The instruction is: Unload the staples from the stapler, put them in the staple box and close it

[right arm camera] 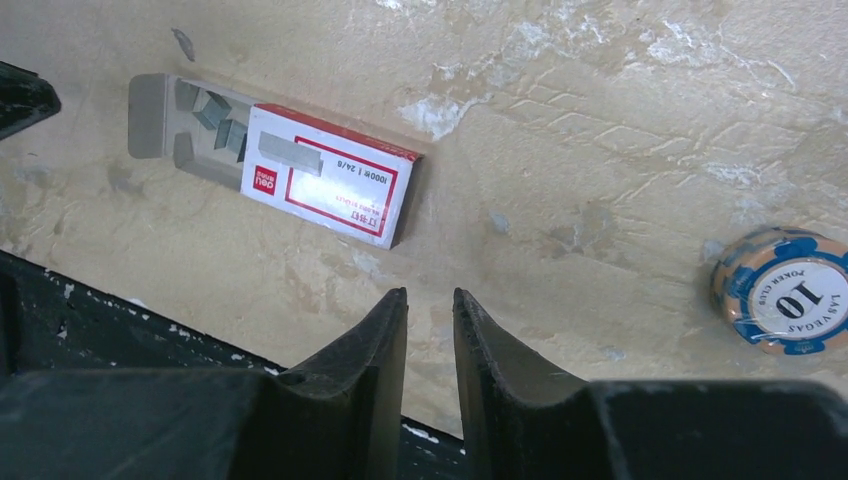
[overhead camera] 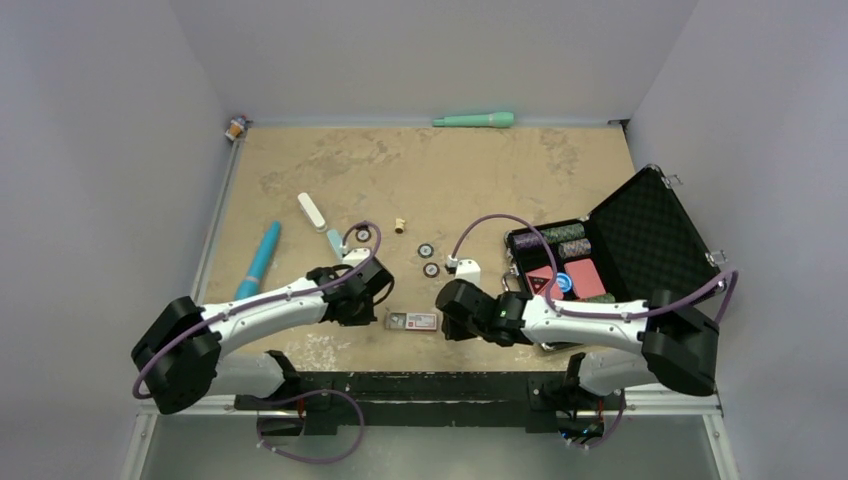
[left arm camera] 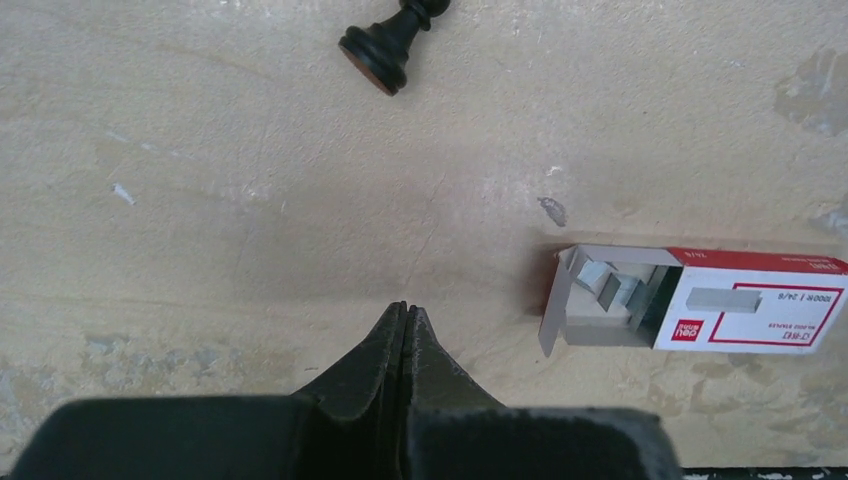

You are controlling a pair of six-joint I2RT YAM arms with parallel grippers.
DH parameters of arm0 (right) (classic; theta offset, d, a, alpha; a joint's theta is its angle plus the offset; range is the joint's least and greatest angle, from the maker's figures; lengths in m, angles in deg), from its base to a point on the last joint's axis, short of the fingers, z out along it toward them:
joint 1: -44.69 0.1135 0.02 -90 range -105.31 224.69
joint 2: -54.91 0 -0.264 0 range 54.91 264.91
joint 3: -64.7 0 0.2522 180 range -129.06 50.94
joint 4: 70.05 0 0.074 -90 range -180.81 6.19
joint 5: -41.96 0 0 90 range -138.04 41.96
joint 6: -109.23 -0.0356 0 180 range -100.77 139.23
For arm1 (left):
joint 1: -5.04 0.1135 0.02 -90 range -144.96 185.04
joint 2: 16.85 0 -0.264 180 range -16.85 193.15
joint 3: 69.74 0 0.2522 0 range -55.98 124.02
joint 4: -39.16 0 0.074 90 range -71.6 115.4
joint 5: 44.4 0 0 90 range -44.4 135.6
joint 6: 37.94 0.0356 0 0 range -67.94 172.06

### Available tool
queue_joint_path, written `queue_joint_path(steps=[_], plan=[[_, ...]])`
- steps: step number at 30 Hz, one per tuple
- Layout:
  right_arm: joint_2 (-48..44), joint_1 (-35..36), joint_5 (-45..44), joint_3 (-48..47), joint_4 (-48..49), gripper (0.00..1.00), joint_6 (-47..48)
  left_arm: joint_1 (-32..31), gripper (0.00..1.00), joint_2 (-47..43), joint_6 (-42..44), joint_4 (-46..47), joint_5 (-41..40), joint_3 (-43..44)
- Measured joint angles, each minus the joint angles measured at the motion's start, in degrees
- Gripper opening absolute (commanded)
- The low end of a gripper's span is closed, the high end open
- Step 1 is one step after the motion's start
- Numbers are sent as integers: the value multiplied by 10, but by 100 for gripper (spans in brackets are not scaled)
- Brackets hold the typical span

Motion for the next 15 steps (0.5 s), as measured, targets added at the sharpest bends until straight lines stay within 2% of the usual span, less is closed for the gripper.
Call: queue_joint_path(steps=[6,15], plan=[[46,0,-4,-21,1,21,-2,0,0,62,10,49,13,0],[93,0,-17,-42,1,21,-1,0,0,81,31,104,32,4]])
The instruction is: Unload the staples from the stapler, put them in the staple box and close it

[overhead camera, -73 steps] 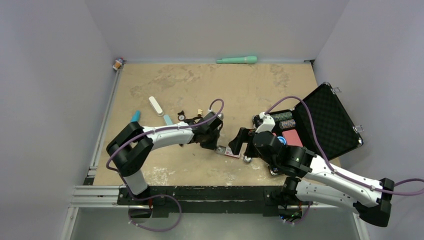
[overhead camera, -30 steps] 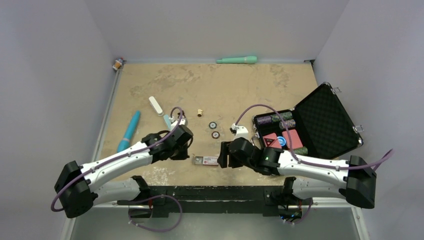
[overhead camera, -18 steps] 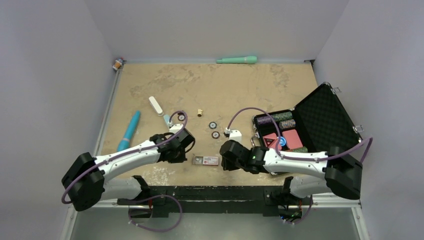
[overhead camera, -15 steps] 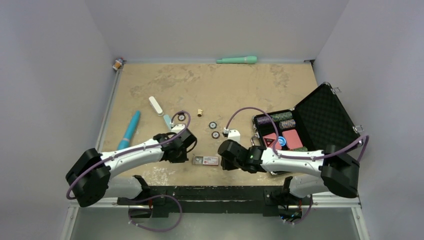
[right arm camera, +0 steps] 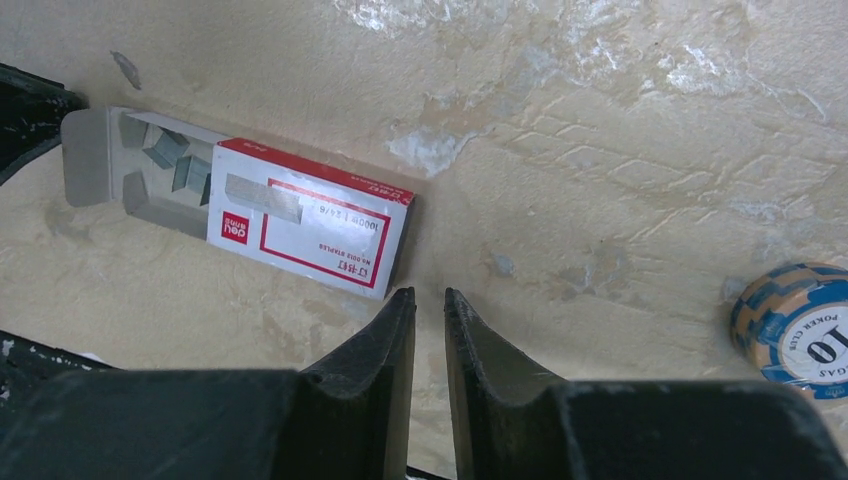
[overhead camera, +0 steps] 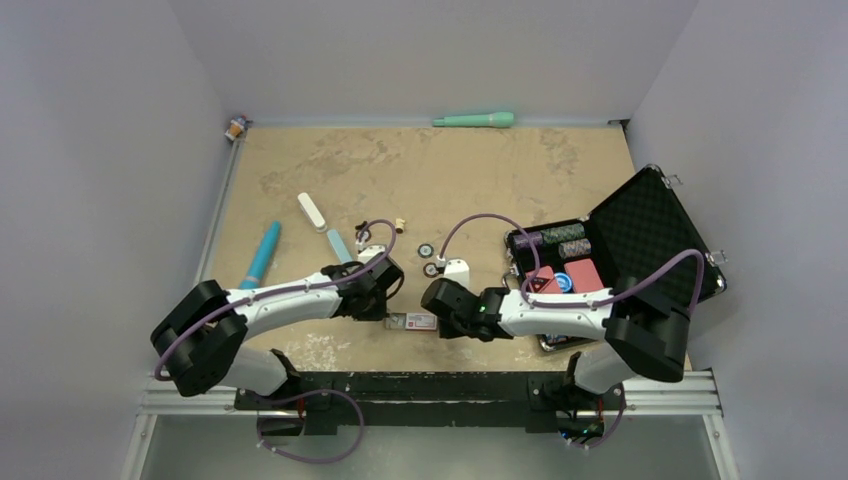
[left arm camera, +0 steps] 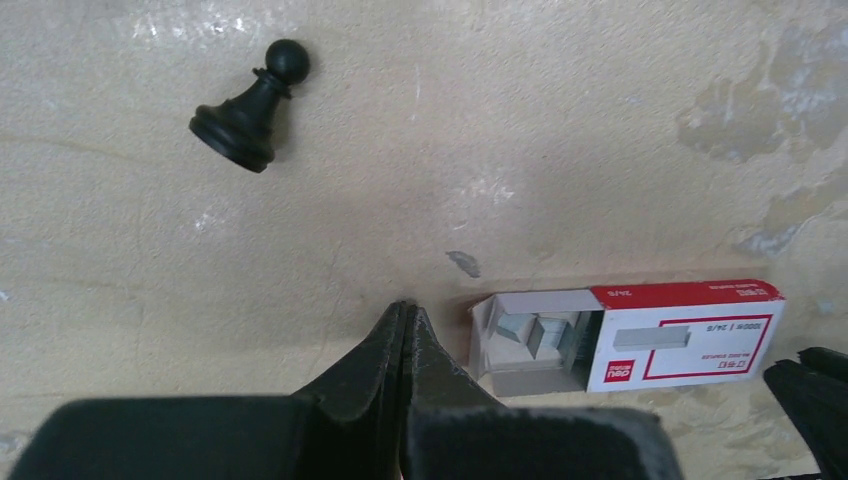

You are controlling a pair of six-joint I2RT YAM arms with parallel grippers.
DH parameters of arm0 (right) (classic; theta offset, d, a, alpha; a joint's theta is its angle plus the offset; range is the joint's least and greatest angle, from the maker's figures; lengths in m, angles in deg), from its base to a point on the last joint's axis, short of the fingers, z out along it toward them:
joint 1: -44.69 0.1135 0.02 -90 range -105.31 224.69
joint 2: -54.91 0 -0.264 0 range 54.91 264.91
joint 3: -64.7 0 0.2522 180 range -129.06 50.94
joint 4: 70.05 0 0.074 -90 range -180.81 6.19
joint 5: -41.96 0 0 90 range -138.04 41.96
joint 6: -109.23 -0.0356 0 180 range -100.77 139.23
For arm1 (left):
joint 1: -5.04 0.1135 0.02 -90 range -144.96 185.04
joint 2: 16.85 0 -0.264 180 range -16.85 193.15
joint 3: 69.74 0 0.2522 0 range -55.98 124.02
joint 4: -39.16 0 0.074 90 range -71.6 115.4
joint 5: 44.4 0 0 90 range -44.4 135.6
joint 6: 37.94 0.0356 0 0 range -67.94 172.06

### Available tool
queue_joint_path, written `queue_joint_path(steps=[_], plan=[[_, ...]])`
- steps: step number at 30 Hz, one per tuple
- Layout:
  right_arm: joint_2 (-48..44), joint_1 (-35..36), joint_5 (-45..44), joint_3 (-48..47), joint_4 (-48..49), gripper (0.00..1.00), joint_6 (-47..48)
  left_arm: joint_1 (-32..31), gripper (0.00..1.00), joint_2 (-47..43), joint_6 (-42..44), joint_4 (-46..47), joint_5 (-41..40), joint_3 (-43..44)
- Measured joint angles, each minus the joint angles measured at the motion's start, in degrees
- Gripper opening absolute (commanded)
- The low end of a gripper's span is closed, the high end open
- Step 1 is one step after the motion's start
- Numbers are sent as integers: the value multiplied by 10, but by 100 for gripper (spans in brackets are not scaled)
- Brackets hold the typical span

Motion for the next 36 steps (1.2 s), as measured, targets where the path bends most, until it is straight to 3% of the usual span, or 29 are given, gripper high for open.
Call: queue_joint_path(steps=[9,17,36], plan=[[37,0,-13,-17,0,19,2,0,0,12,9,44,18,2],[49,0,-27,-26,-1,5,3,0,0,16,9,69,32,0],[63,0,-29,-38,-4,0,5,3,0,10,9,117,54,-20]])
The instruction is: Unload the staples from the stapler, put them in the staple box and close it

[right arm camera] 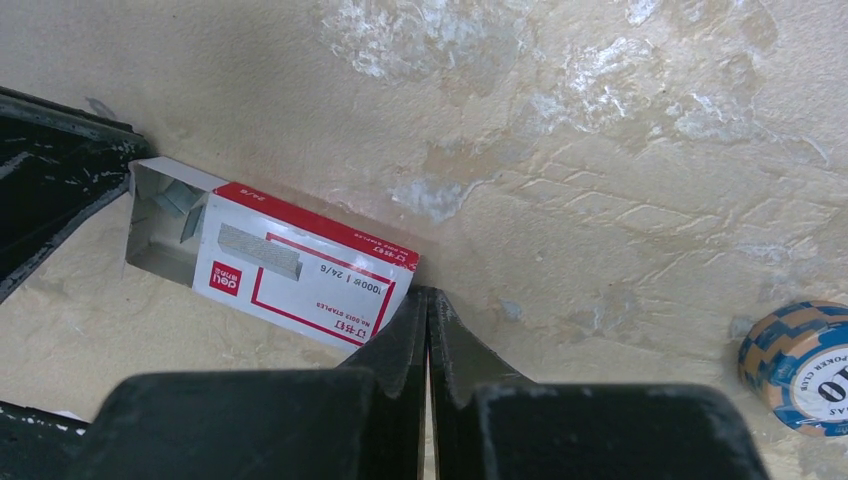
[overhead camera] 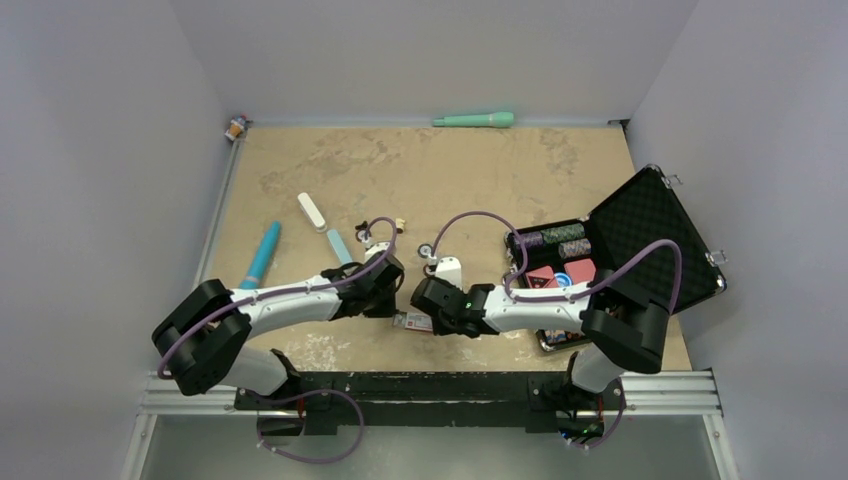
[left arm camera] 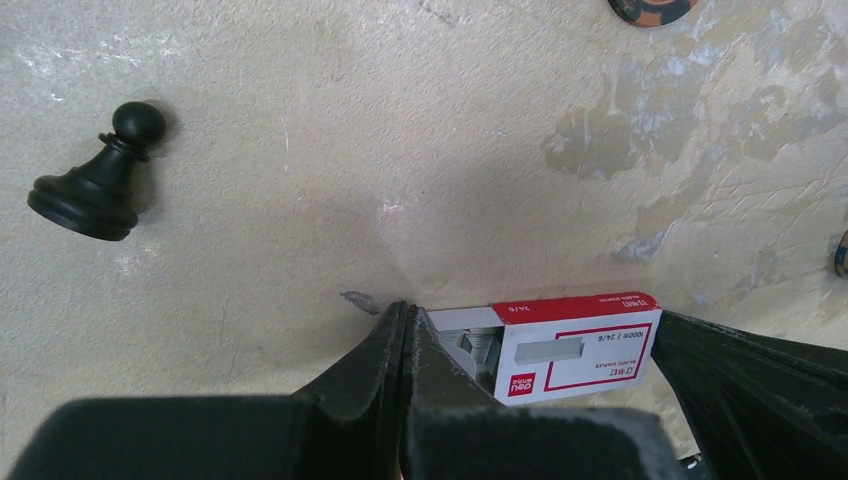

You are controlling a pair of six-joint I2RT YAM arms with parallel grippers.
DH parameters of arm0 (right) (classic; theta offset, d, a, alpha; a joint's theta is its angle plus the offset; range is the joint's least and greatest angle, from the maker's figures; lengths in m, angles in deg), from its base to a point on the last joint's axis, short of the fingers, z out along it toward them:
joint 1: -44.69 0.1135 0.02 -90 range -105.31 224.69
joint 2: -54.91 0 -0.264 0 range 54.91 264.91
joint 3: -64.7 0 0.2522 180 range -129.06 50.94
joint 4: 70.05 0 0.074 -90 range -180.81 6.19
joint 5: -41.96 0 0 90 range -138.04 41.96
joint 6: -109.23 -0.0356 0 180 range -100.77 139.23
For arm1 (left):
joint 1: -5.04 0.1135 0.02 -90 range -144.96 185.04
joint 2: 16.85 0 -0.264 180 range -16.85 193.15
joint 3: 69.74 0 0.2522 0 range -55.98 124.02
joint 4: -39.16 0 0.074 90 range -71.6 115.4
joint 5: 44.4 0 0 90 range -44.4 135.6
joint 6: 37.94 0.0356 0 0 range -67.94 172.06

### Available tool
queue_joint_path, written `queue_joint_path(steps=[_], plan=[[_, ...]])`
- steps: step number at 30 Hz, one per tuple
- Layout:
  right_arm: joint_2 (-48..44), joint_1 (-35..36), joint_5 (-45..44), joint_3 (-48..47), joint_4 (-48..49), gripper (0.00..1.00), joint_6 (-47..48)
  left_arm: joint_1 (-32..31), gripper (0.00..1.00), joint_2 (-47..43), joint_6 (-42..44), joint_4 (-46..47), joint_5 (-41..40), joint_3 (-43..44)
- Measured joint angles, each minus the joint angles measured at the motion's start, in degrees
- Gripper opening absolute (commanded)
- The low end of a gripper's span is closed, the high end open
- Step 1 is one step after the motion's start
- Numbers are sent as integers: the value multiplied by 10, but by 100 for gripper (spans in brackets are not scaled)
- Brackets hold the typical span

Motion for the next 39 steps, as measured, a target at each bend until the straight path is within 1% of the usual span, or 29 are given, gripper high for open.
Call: queue_joint_path(steps=[20,39], plan=[[27,0,-3,-28,2,0,8,1,0,-25,0,49,13,-37],[41,0,-3,-44,2,0,14,1,0,-31,0,60,16,-46]])
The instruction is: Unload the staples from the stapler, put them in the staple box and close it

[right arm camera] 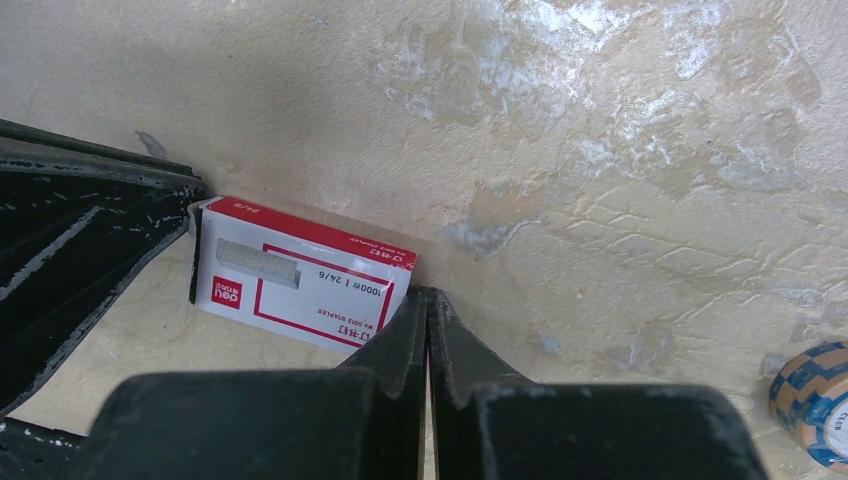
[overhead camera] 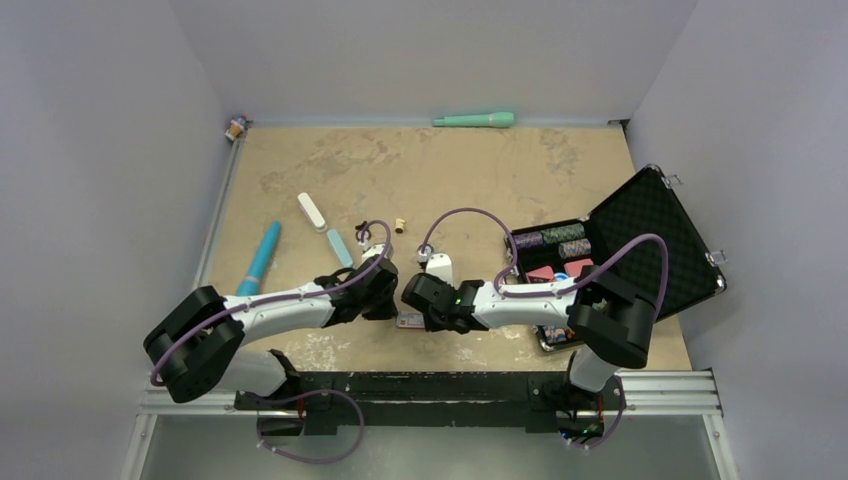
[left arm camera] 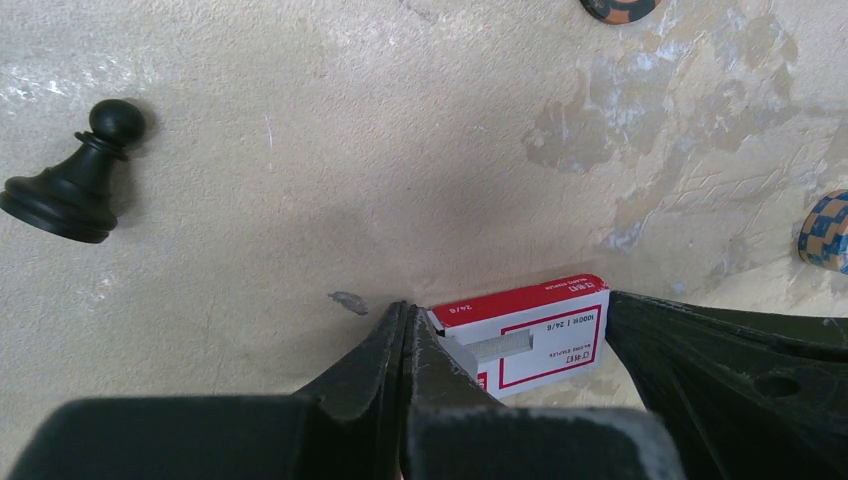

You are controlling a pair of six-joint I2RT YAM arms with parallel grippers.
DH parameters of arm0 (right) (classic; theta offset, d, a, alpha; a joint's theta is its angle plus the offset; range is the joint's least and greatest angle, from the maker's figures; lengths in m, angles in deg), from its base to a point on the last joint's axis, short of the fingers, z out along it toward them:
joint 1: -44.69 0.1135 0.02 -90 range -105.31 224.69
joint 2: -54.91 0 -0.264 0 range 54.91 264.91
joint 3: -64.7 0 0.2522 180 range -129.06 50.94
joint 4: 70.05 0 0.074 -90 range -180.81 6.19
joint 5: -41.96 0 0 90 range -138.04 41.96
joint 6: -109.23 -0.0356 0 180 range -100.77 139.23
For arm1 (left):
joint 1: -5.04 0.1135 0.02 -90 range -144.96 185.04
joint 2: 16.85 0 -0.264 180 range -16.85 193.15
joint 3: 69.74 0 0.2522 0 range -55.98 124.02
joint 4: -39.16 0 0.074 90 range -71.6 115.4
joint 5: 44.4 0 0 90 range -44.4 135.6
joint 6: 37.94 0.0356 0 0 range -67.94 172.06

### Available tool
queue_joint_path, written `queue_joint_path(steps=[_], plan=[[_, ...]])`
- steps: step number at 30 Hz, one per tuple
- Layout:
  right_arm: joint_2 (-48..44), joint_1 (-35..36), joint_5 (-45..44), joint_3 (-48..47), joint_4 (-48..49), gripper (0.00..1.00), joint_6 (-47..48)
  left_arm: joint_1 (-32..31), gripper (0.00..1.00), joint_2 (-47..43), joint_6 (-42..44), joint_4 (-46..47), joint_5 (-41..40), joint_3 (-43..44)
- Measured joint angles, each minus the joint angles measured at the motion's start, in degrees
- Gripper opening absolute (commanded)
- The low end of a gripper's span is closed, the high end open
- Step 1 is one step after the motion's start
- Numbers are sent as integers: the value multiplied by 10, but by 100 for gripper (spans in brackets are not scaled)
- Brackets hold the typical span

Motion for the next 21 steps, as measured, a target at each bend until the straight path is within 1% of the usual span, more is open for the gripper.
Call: queue_joint_path(steps=[17,21], plan=[[3,0,0,-3,0,0,0,0,0,-1,0,3,7,-1],[3,0,0,-3,-1,0,0,0,0,-9,0,-15,7,-1]])
